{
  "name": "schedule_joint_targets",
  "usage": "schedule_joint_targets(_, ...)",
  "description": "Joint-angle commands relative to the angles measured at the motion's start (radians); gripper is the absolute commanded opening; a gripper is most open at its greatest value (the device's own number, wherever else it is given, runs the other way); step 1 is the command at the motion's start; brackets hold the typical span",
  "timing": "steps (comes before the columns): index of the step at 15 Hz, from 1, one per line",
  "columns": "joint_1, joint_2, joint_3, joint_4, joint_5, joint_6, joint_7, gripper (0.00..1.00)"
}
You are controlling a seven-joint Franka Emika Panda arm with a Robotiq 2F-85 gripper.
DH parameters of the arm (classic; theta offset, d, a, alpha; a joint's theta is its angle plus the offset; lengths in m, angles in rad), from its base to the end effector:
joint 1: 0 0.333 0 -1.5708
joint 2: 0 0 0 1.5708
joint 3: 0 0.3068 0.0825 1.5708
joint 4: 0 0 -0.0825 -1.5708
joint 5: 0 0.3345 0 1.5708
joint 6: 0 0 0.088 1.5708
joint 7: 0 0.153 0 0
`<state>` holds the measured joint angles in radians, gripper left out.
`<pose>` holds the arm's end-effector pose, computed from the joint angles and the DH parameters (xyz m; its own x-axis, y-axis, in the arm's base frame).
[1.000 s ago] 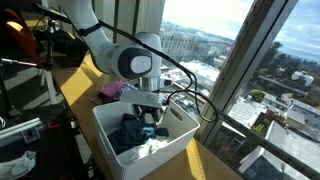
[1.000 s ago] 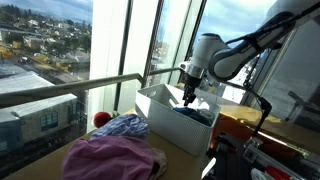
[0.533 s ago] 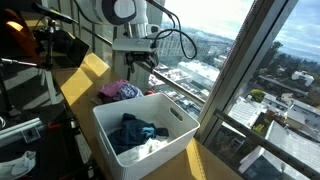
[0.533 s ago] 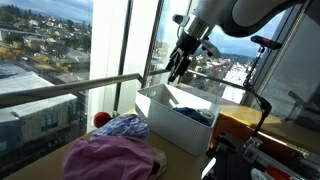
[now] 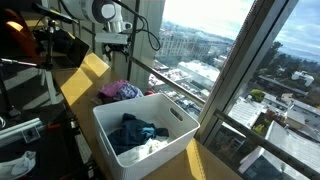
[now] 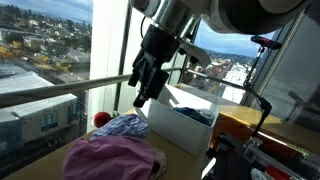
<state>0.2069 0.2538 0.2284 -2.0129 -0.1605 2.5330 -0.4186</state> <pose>0.5395 0.2433 0.3374 0.5457 0.8092 0.2178 0.7951 -0.5821 0.1702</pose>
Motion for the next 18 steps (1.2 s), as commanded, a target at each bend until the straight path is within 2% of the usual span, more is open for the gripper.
schedule_joint_targets(1,0.008,0.152,-0.02,0.099,-0.067,0.007,0.001,1.0)
schedule_joint_targets(8,0.042,0.404,-0.116,0.15,-0.232,0.058,0.076,1.0)
schedule_joint_targets(11,0.041,0.48,-0.119,0.168,-0.226,0.055,0.095,1.0)
schedule_joint_targets(15,0.016,0.509,-0.115,0.159,-0.206,0.046,0.097,1.0)
schedule_joint_targets(16,0.007,0.504,-0.118,0.149,-0.204,0.048,0.098,0.75)
schedule_joint_targets(18,-0.011,0.487,-0.123,0.124,-0.205,0.053,0.093,0.66)
